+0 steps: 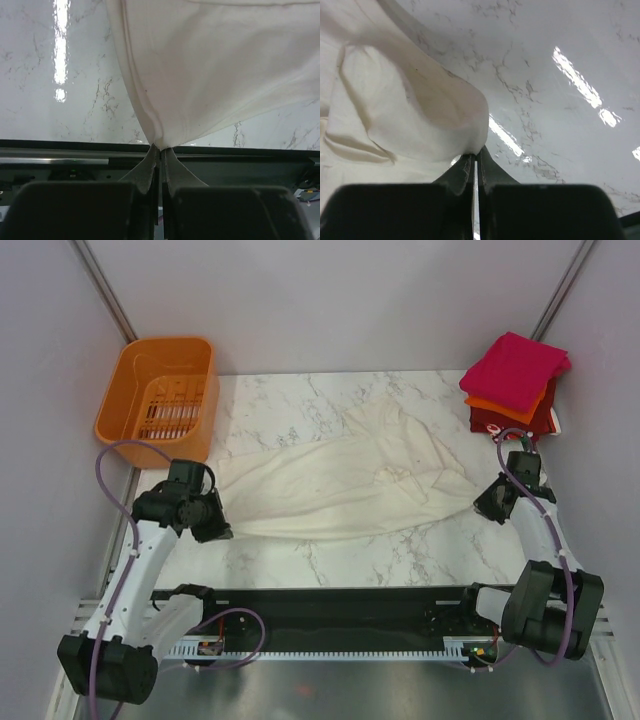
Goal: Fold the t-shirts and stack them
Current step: Fold the tshirt
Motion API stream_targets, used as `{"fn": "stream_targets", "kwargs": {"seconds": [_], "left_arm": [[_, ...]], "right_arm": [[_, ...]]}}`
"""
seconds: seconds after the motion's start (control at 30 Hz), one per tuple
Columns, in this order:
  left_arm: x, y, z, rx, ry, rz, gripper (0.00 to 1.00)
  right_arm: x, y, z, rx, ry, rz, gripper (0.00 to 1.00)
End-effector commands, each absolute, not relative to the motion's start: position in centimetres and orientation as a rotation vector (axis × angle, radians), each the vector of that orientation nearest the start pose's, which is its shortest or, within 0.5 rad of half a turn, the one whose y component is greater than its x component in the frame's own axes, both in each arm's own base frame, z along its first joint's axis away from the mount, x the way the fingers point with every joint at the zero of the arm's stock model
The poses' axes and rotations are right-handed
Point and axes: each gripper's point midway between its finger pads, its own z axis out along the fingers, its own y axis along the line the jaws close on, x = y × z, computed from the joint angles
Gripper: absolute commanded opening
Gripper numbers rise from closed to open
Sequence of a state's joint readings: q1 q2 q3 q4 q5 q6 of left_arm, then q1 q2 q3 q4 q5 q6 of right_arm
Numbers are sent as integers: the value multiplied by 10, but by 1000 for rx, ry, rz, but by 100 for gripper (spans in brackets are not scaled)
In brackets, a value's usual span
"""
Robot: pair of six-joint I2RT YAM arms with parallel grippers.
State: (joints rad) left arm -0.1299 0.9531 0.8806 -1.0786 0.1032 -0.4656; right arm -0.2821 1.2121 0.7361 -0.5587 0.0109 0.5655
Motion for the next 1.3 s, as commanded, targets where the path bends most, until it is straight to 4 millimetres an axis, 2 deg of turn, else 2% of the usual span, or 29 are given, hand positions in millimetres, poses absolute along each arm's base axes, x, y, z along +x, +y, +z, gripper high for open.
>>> {"fn": "stream_targets", "kwargs": {"seconds": [0.0, 0.03, 0.07, 0.1, 0.13, 0.17, 0.2, 0.23, 0.33, 0.4, 0.47, 0.5, 0.57, 0.63, 0.7, 0.8, 1.0, 1.07, 1.27], "left_arm": [[149, -67, 136, -532, 2743, -383, 2], [146, -66, 139, -536, 2734, -387, 6], [142, -67, 138, -542, 2740, -389, 12], [135, -67, 137, -548, 2765, -391, 42], [130, -70, 139, -537, 2769, -424, 59], [126, -70, 140, -537, 2775, -423, 71], [124, -70, 143, -529, 2773, -426, 82], [121, -69, 147, -531, 2769, -422, 98], [121, -68, 157, -524, 2732, -423, 100], [126, -66, 161, -509, 2715, -408, 100], [136, -59, 169, -487, 2684, -352, 100], [140, -57, 170, -479, 2688, -335, 100], [151, -63, 178, -432, 2650, -378, 99], [167, -58, 184, -413, 2594, -344, 99], [182, -57, 189, -358, 2546, -331, 99], [194, -55, 188, -323, 2494, -316, 99], [194, -71, 164, -306, 2518, -430, 97], [194, -72, 164, -301, 2523, -433, 97], [195, -75, 162, -295, 2528, -456, 97]], "right_arm": [[250, -55, 79, 1113, 2336, 90, 6], [249, -56, 80, 1117, 2327, 79, 12], [246, -57, 81, 1125, 2325, 72, 45], [247, -59, 85, 1125, 2308, 69, 68], [248, -59, 88, 1121, 2303, 67, 84], [247, -61, 89, 1123, 2307, 58, 94], [252, -63, 97, 1106, 2294, 54, 95], [254, -64, 101, 1095, 2285, 56, 96], [265, -65, 123, 1046, 2238, 72, 96], [280, -52, 140, 958, 2215, 171, 95], [291, -35, 151, 868, 2214, 245, 89], [300, -13, 156, 780, 2245, 287, 88], [310, 12, 157, 673, 2283, 317, 85], [319, 45, 147, 559, 2344, 329, 82], [323, 63, 130, 534, 2404, 337, 74], [329, 76, 111, 515, 2440, 327, 61], [335, 86, 81, 474, 2525, 247, 57], [334, 84, 71, 472, 2547, 184, 58], [327, 87, 53, 444, 2601, 138, 59]]}}
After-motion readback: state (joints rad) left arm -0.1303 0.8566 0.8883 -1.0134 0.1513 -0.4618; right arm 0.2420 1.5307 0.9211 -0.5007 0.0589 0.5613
